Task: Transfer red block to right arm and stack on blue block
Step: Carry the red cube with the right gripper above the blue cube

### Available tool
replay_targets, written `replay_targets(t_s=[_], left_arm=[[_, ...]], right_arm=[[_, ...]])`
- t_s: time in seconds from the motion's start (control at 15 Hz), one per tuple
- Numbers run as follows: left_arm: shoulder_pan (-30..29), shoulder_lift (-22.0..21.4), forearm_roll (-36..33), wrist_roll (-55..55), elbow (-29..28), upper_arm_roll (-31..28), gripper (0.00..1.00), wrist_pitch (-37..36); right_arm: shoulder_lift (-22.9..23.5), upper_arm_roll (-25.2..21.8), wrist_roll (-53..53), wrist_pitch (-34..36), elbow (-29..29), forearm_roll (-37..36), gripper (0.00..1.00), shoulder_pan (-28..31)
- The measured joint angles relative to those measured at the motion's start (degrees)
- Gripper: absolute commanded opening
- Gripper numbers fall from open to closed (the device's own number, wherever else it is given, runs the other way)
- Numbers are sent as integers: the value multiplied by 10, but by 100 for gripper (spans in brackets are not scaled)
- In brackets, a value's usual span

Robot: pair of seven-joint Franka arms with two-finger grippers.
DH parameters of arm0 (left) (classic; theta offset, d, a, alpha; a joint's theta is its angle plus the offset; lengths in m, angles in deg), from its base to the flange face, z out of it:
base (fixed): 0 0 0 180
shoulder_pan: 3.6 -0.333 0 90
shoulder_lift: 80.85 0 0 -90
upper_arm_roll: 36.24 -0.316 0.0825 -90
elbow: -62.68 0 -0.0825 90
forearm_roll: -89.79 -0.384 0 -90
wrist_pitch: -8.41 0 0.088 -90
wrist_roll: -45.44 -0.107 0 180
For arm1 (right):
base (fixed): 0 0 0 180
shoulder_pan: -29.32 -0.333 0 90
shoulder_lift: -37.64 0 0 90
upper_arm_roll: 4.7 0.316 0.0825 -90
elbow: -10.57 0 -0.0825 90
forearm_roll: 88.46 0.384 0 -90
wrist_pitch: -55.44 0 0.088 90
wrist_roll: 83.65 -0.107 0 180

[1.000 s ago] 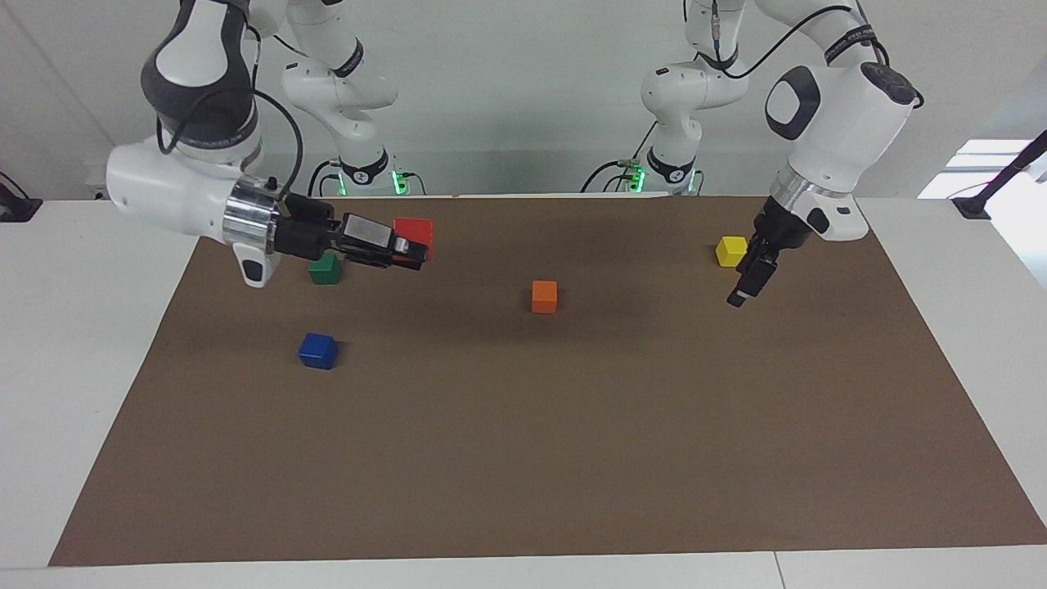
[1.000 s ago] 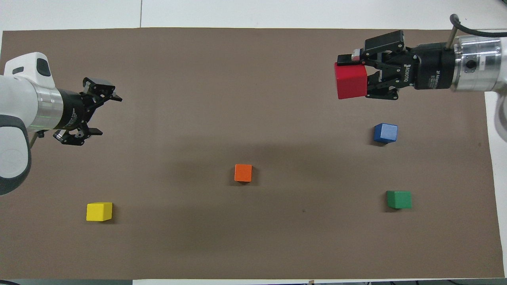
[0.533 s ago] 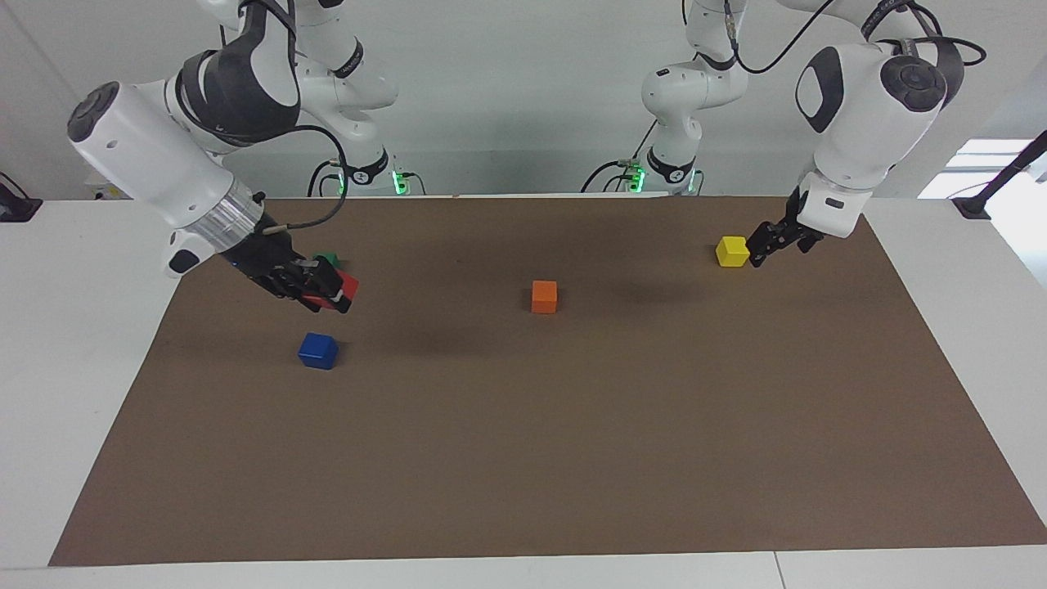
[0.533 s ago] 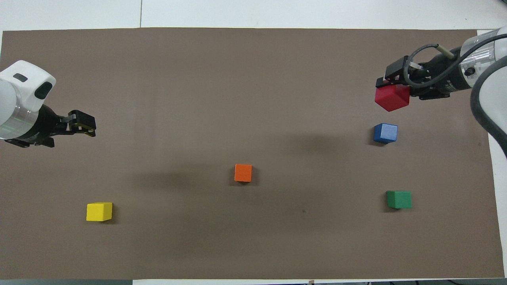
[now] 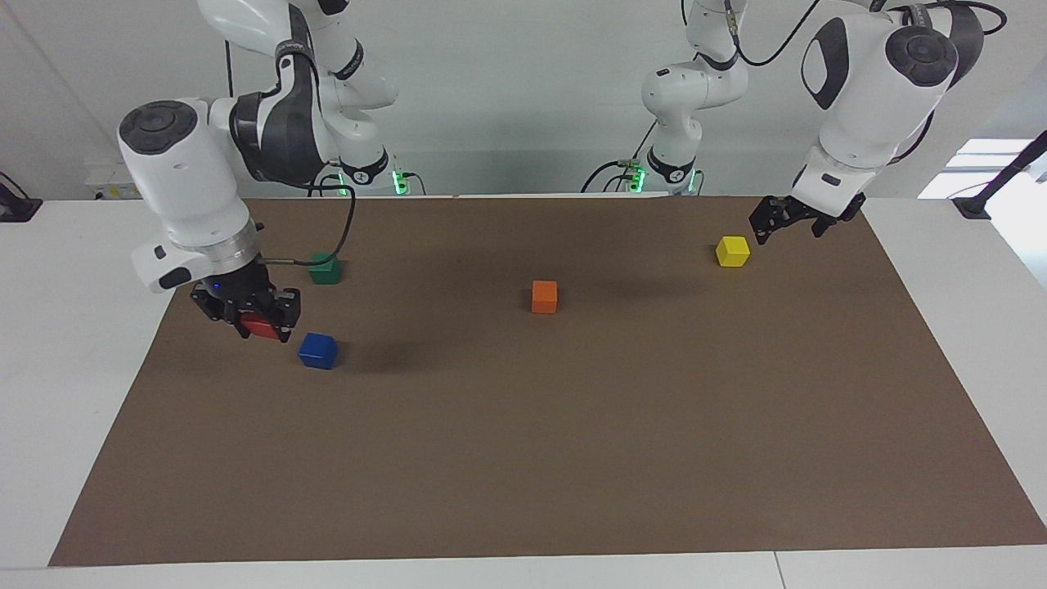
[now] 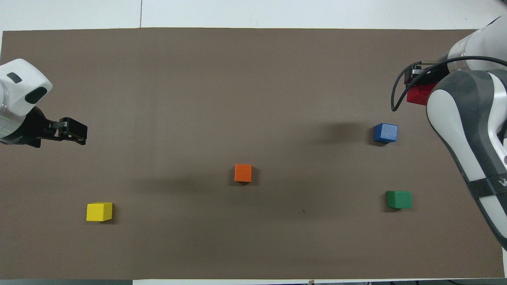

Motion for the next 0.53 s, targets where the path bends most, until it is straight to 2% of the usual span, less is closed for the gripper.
replay_targets(t_s=[0.2, 0.53], left_arm=[[19, -1, 1, 0, -4, -7, 100, 1], [94, -3, 40, 1, 2, -97, 100, -16]], right_arm=[[24, 0, 0, -42, 14, -9, 0, -1], [30, 0, 14, -165, 84, -12, 0, -1]])
